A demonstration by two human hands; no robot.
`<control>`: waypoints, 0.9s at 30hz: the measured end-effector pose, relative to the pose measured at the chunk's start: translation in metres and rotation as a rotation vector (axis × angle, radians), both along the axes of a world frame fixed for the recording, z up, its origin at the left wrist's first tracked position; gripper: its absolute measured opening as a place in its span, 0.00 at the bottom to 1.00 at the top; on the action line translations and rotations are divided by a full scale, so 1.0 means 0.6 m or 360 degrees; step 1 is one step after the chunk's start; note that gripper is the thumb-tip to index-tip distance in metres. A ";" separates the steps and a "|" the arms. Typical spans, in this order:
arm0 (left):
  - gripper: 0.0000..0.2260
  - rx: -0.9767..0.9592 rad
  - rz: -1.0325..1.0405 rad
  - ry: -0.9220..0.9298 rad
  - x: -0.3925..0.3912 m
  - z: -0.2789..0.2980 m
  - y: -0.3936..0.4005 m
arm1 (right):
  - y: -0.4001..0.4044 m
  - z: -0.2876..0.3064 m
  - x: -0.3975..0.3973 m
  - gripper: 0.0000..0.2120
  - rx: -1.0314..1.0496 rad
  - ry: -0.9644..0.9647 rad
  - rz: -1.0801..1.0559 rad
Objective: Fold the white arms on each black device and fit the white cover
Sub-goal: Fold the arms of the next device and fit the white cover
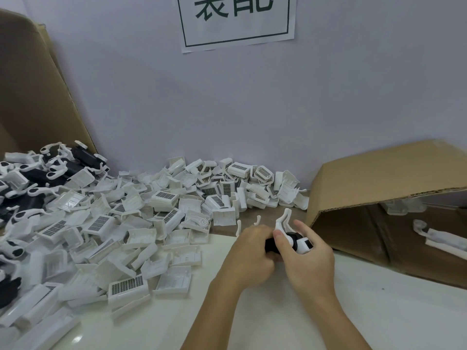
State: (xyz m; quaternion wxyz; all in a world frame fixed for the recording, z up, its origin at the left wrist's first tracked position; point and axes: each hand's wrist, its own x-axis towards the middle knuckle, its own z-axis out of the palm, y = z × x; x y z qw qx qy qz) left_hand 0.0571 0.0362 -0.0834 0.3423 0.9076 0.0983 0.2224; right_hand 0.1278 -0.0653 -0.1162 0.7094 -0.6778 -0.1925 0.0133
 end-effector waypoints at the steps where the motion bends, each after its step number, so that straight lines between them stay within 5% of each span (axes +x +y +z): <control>1: 0.07 -0.0008 0.0008 0.0006 0.000 0.001 0.000 | 0.000 0.000 0.000 0.26 0.0006 0.0017 0.0008; 11: 0.10 -0.0169 -0.0019 0.0026 -0.002 -0.003 0.006 | -0.002 0.005 0.000 0.32 0.0164 0.0052 0.0154; 14: 0.12 -0.0493 0.0094 -0.0100 -0.002 -0.010 0.013 | -0.004 0.008 -0.005 0.35 0.0290 0.0140 0.0339; 18: 0.10 -0.1042 0.0361 -0.0505 0.000 0.001 0.017 | -0.007 0.007 -0.004 0.18 0.0380 0.0240 0.0304; 23: 0.11 -0.1649 0.0760 -0.0623 0.001 0.011 0.035 | -0.006 0.006 -0.003 0.16 0.0312 0.0246 0.0264; 27: 0.12 -0.2353 0.0518 -0.0677 -0.006 0.017 0.043 | -0.006 0.005 -0.003 0.15 0.0277 0.0258 0.0248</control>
